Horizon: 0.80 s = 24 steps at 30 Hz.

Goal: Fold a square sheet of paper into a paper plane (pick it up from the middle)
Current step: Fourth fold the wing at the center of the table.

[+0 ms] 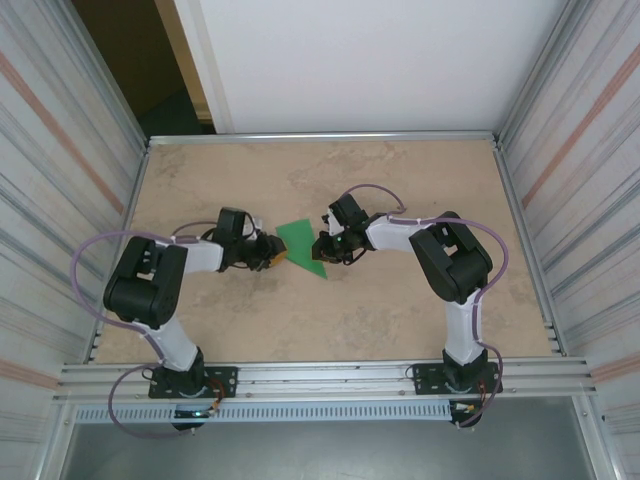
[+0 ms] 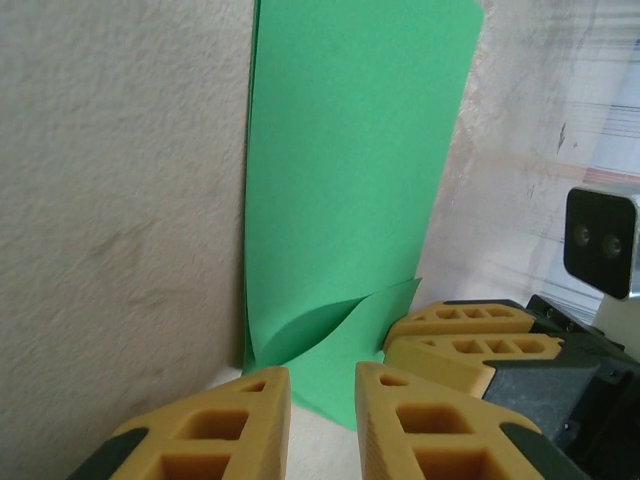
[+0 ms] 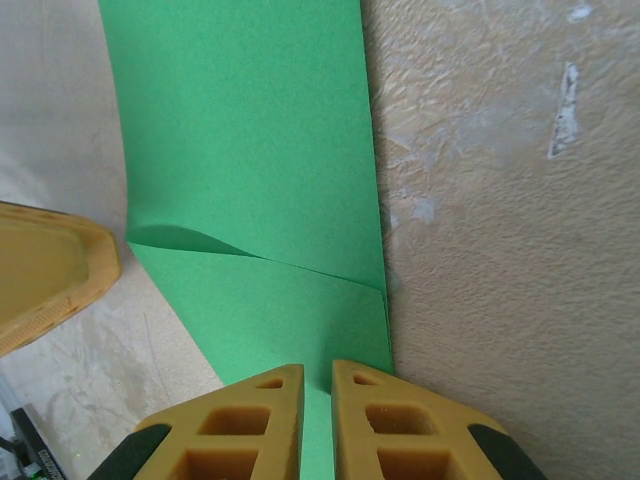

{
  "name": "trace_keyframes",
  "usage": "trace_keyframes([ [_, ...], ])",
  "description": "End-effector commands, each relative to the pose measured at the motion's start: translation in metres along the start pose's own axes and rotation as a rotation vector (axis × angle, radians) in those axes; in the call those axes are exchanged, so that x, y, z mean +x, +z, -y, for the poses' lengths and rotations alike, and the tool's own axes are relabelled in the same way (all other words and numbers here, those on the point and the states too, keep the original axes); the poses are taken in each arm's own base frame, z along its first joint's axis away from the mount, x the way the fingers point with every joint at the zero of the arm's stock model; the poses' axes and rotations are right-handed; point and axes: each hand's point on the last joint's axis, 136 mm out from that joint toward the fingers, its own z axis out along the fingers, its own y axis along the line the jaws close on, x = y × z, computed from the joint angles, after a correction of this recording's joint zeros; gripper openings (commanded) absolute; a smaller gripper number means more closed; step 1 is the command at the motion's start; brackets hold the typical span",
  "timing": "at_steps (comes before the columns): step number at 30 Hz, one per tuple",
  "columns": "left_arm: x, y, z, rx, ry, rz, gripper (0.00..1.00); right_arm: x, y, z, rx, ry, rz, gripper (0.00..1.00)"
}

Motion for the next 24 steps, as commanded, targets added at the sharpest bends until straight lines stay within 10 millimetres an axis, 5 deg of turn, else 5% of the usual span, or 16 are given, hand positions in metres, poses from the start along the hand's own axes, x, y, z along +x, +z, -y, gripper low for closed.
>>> trace_keyframes([
  [1, 0.002, 0.005, -0.003, -0.026, -0.008, -0.021, 0.24, 0.007, 0.007, 0.017, 0.040, 0.050, -0.029, 0.16],
  [11, 0.002, -0.001, -0.014, -0.098, -0.008, 0.002, 0.24, 0.008, 0.007, 0.019, 0.043, 0.052, -0.032, 0.16],
  [24, 0.002, 0.005, 0.002, -0.020, 0.011, -0.025, 0.18, 0.010, 0.009, 0.022, 0.045, 0.054, -0.037, 0.14],
])
